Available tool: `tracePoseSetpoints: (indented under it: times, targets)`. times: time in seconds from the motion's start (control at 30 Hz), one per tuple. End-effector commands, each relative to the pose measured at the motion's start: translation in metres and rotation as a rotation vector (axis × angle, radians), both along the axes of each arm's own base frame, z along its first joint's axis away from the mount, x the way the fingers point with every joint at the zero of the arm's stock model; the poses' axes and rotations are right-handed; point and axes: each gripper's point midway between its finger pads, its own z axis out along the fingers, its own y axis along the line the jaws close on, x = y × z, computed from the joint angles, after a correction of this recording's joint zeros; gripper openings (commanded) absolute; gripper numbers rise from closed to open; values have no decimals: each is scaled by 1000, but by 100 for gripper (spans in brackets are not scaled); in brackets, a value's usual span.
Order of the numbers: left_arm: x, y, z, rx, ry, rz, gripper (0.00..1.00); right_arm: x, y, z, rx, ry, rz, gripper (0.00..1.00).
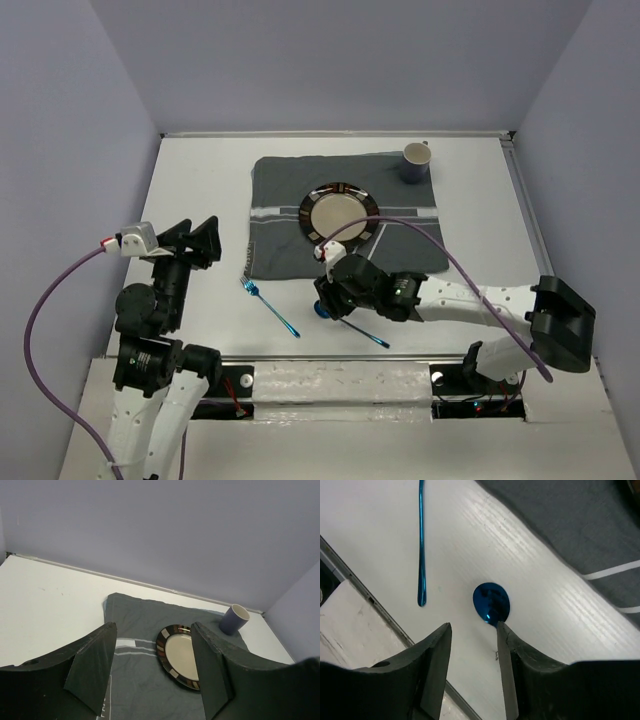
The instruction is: Set the dinner table for one person
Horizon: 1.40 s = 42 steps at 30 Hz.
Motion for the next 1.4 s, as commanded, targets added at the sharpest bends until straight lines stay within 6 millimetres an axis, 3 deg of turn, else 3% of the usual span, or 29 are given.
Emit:
tracePoseSetpoints:
  times: [0.0, 0.1, 0.3, 0.6, 0.67, 0.73, 0.77, 0.83, 0.93, 0.97, 1.0, 1.03, 1.1, 1.13, 1.2, 1.23, 1.33, 1.37]
  targets:
    - [2, 2, 6, -5, -27, 12, 71, -4, -13, 4, 5, -35, -77, 40]
    - [2, 1, 6, -6, -27, 7, 70, -20, -28, -21, -67, 29, -35, 33]
    - [3, -1, 5, -3, -23, -6, 70, -34, -44, -52, -136, 111, -47, 44]
    - [2, -3, 6, -1, -28, -15, 69, -43, -38, -88, -233, 191, 12, 43]
    - [1, -3, 6, -2, -30, -17, 69, -42, -42, -97, -259, 198, -13, 38]
    - [1, -4, 6, -3, -32, -23, 69, -38, -42, -100, -273, 193, -38, 5]
    - [0, -4, 6, -1, -33, -24, 69, -38, -43, -101, -280, 196, -47, 0]
    - [0, -4, 7, -2, -35, -28, 69, -35, -38, -90, -263, 192, -50, 0]
    - [-1, -5, 7, -2, -37, -32, 68, -31, -32, -57, -199, 143, -63, 0]
    - [-1, -5, 7, -3, -38, -34, 68, -27, -31, -37, -153, 107, -74, 0]
    - [-2, -5, 8, -4, -41, -35, 68, -23, -32, -34, -157, 91, -86, 0]
    - [-3, -5, 8, -4, -44, -35, 68, -10, -34, -9, -113, 31, -122, 0]
    - [-3, -6, 8, -5, -44, -37, 68, 12, -41, 15, -75, -29, -175, 0]
    - [-3, -6, 8, -4, -46, -40, 68, 43, -58, 32, -53, -69, -278, 0]
    - [-4, -6, 8, -3, -46, -41, 68, 79, -81, 48, -36, -105, -386, 0]
    - [-4, -6, 8, -5, -46, -42, 68, 112, -104, 57, -34, -144, -486, 0]
    - [-3, -7, 8, -3, -44, -43, 68, 156, -140, 67, -67, -208, -643, 0]
    - [-3, -8, 7, -3, -43, -49, 68, 180, -156, 68, -71, -216, -712, 0]
